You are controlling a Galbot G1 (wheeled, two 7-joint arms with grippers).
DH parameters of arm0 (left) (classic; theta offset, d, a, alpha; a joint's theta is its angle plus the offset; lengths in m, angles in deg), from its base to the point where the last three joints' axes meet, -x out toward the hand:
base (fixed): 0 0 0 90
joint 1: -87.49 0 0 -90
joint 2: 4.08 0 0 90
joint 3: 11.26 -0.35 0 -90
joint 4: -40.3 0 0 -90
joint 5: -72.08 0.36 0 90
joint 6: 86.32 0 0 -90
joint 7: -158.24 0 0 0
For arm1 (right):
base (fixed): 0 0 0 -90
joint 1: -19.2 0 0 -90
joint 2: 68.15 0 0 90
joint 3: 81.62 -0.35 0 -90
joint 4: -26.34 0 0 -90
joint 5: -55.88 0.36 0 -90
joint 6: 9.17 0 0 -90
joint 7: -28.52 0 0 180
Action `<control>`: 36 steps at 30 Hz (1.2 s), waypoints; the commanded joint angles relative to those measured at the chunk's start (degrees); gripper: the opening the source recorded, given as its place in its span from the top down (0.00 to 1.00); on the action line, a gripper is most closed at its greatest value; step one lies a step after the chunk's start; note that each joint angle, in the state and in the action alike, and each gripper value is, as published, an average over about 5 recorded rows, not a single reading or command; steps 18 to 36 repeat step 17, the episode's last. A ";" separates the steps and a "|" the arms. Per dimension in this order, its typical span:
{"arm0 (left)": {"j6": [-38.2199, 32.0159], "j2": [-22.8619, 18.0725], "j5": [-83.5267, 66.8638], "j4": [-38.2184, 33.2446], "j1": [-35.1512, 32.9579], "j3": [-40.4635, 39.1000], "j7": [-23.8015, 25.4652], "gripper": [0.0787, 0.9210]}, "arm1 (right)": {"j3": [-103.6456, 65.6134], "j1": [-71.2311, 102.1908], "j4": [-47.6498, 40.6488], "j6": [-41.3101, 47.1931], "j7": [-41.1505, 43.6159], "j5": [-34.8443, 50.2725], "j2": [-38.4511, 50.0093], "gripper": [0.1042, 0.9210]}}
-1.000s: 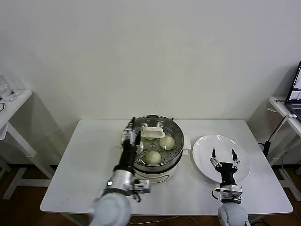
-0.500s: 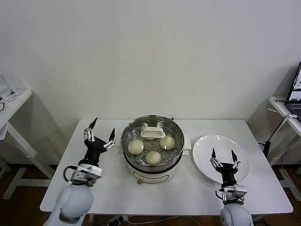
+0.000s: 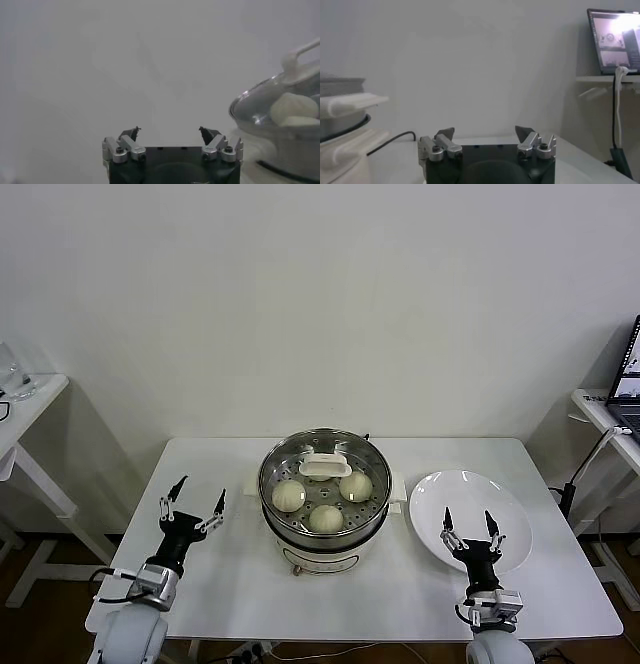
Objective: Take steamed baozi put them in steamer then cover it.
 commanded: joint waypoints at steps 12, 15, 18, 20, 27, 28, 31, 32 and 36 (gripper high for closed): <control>-5.76 -0.20 -3.38 2.26 -3.73 1.44 2.23 0.12 | -0.41 2.17 1.97 -1.35 -0.78 -0.98 -0.81 0.12; -6.18 -0.18 -3.07 2.36 -3.87 1.44 2.10 0.12 | -0.55 2.54 2.37 -1.51 -0.86 -1.11 -0.85 0.12; -6.30 -0.16 -2.98 2.49 -3.90 1.50 2.08 0.12 | -0.57 2.67 2.50 -1.57 -0.88 -1.17 -0.87 0.12; -6.30 -0.16 -2.98 2.49 -3.90 1.50 2.08 0.12 | -0.57 2.67 2.50 -1.57 -0.88 -1.17 -0.87 0.12; -6.30 -0.16 -2.98 2.49 -3.90 1.50 2.08 0.12 | -0.57 2.67 2.50 -1.57 -0.88 -1.17 -0.87 0.12; -6.30 -0.16 -2.98 2.49 -3.90 1.50 2.08 0.12 | -0.57 2.67 2.50 -1.57 -0.88 -1.17 -0.87 0.12; -6.30 -0.16 -2.98 2.49 -3.90 1.50 2.08 0.12 | -0.57 2.67 2.50 -1.57 -0.88 -1.17 -0.87 0.12; -6.30 -0.16 -2.98 2.49 -3.90 1.50 2.08 0.12 | -0.57 2.67 2.50 -1.57 -0.88 -1.17 -0.87 0.12; -6.30 -0.16 -2.98 2.49 -3.90 1.50 2.08 0.12 | -0.57 2.67 2.50 -1.57 -0.88 -1.17 -0.87 0.12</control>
